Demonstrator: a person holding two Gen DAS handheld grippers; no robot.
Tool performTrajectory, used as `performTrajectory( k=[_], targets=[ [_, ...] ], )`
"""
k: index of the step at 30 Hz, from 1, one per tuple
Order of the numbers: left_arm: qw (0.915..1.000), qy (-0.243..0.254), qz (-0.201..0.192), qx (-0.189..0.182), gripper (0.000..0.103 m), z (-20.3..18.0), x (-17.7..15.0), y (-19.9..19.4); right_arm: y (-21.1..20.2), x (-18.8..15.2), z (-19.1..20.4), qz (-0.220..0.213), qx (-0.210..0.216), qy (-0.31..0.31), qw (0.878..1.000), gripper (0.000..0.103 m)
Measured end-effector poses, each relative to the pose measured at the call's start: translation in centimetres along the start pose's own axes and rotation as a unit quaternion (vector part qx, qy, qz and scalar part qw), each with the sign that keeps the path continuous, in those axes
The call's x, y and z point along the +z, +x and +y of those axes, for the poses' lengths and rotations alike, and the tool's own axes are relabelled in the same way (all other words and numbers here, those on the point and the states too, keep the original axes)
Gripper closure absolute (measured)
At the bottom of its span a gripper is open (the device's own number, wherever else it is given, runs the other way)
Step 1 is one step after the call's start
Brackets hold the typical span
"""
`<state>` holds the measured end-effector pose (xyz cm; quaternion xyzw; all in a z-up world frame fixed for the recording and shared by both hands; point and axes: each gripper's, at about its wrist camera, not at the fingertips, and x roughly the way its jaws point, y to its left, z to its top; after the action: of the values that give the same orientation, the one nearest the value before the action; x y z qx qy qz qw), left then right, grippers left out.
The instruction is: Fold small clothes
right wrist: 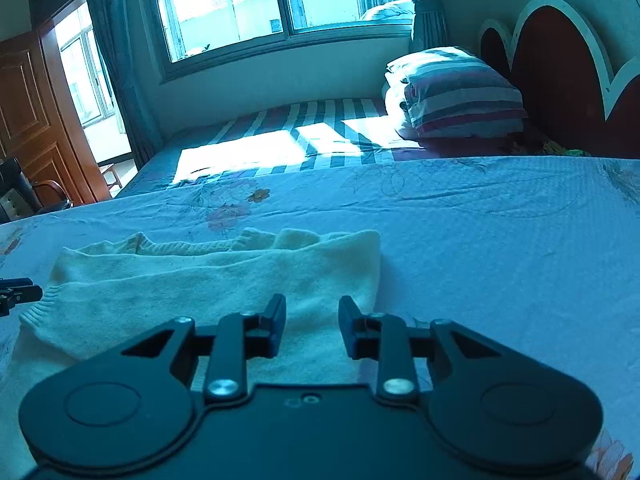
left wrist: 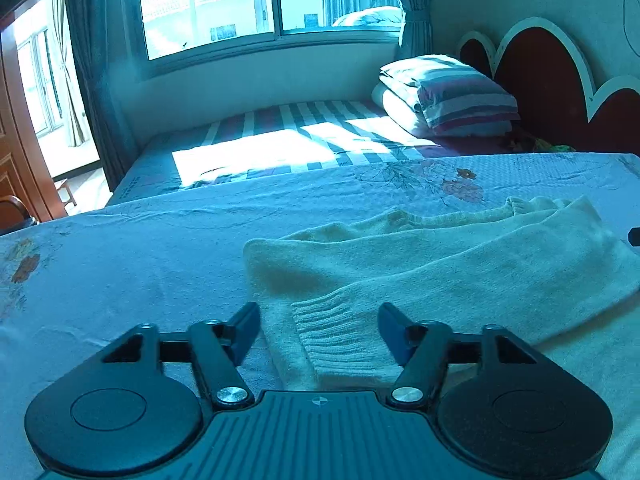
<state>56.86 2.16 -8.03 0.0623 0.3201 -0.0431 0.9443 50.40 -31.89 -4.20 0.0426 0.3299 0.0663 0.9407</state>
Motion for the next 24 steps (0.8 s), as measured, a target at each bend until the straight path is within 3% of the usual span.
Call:
performTrajectory(
  k=[7, 9, 10, 11, 14, 16, 21, 22, 23, 24],
  targets=[
    [0.9998, 0.011, 0.013, 0.011, 0.026, -1.6, -1.4, -2.2, -2.0, -2.1, -0.9, 0.012, 0.012, 0.031, 0.999, 0.073],
    [0.9983, 0.016, 0.050, 0.026, 0.020, -1.7, -2.1, -1.6, -1.9, -2.6, -1.1, 0.019, 0.003, 0.024, 1.000, 0.071],
    [0.9949, 0.017, 0.088, 0.046, 0.020, -1.8, -2.6, -1.0, -1.2, -2.8, -1.1, 0.040, -0.008, 0.016, 0.999, 0.072],
    [0.9944, 0.013, 0.090, 0.053, 0.020, -1.6, -3.0, -1.5, -0.5, -3.1, -1.3, 0.069, -0.016, 0.013, 0.997, 0.072],
    [0.9977, -0.013, 0.059, 0.029, 0.020, -0.8, -4.5, -5.1, -2.3, -2.9, -1.8, 0.050, 0.002, 0.018, 0.999, 0.070],
    [0.9967, -0.038, 0.068, 0.023, 0.020, 0.0, -6.1, -7.3, -4.5, -3.1, -2.0, 0.032, 0.019, 0.015, 0.999, 0.070],
    [0.9906, -0.102, 0.090, -0.018, 0.021, 1.6, -12.2, -14.3, -10.3, -6.5, -4.2, 0.036, 0.078, 0.043, 0.995, 0.068],
    [0.9897, -0.102, 0.097, -0.024, 0.026, 1.7, -13.3, -15.4, -11.5, -7.7, -4.6, 0.042, 0.088, 0.050, 0.994, 0.069],
    [0.9876, -0.102, 0.114, -0.033, 0.046, 1.8, -14.6, -16.4, -12.8, -8.9, -5.0, 0.055, 0.095, 0.062, 0.992, 0.069],
    [0.9845, -0.107, 0.132, -0.041, 0.058, 1.9, -15.8, -17.2, -13.8, -10.1, -5.4, 0.064, 0.101, 0.077, 0.990, 0.069]
  ],
)
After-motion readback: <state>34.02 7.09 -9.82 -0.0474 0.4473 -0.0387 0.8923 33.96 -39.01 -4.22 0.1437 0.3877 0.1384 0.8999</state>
